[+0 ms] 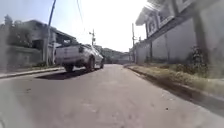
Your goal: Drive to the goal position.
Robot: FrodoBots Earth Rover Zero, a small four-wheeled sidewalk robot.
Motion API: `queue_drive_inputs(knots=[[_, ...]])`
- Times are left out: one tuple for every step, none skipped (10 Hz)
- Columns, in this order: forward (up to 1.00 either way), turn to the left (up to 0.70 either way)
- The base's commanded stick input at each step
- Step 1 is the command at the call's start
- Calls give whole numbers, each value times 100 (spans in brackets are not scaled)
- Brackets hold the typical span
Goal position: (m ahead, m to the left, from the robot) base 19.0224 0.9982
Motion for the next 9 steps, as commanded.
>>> queue_drive_inputs(knots=[[100, 0], [100, 0], [100, 0], [100, 0], [100, 0], [100, 0], [100, 0], [100, 0], [100, 0]])
